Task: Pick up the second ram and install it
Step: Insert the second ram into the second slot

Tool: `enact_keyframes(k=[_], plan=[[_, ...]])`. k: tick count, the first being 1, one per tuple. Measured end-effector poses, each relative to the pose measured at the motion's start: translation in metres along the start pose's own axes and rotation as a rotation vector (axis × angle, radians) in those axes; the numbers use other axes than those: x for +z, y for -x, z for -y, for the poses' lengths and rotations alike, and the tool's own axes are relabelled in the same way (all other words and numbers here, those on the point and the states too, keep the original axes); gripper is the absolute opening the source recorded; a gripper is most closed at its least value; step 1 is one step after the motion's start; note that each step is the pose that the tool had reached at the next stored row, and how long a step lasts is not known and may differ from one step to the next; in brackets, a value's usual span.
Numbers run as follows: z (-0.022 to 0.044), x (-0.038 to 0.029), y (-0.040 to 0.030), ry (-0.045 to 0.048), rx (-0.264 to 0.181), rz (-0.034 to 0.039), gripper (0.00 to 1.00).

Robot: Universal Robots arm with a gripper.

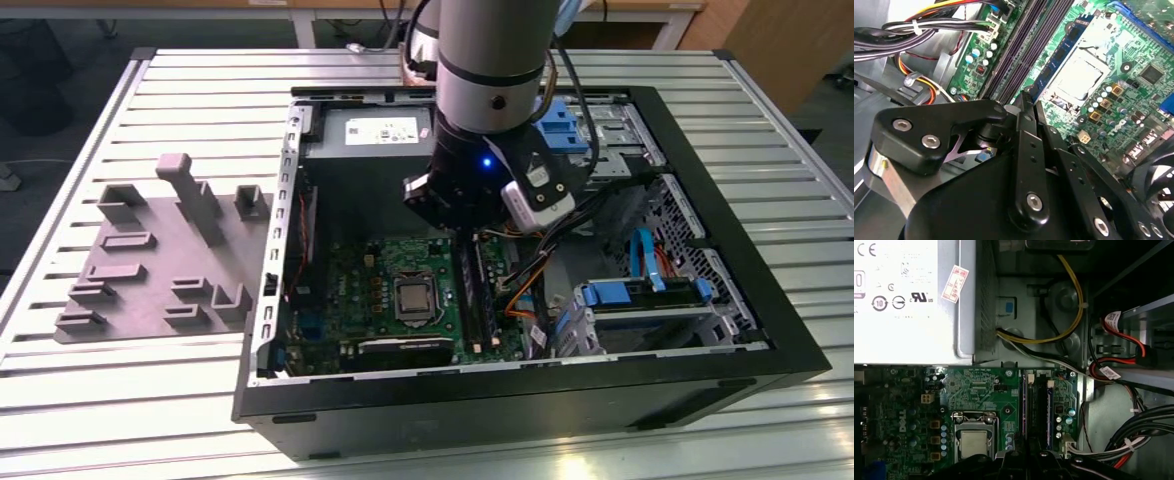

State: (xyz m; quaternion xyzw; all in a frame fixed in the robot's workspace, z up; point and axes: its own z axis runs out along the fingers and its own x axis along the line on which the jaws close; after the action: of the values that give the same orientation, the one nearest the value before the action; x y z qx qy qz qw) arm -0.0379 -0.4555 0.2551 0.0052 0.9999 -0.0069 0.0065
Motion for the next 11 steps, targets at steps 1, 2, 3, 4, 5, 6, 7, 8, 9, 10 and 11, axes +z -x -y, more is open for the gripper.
enact_keyframes(k=[1,2,3,4,5,6,7,8,9,10,11], plan=[[0.0,0.0018,0.0,0.0,0.0,0.0,0.14],[0.0002,0.0035,0.0001,0.0,0.0,0.0,0.14],[0.0008,0.0047,0.0001,-0.0001,0.0,-0.0001,0.14],[0.0019,0.0057,0.0002,-0.0002,0.0,-0.0001,0.14],[0.003,0.0066,0.0002,0.0,0.001,0.0,0.14],[0.0048,0.0085,0.0006,-0.0001,0.004,-0.0001,0.14],[0.0056,0.0111,0.0016,0.0001,0.007,-0.0001,0.14],[0.0058,0.0124,0.0022,-0.0001,0.007,-0.0001,0.14],[0.0058,0.0138,0.0026,-0.0001,0.008,-0.0001,0.14],[0.0058,0.0151,0.0026,0.0,0.008,-0.0001,0.14],[0.0058,0.0156,0.0026,-0.0001,0.008,-0.0001,0.14]])
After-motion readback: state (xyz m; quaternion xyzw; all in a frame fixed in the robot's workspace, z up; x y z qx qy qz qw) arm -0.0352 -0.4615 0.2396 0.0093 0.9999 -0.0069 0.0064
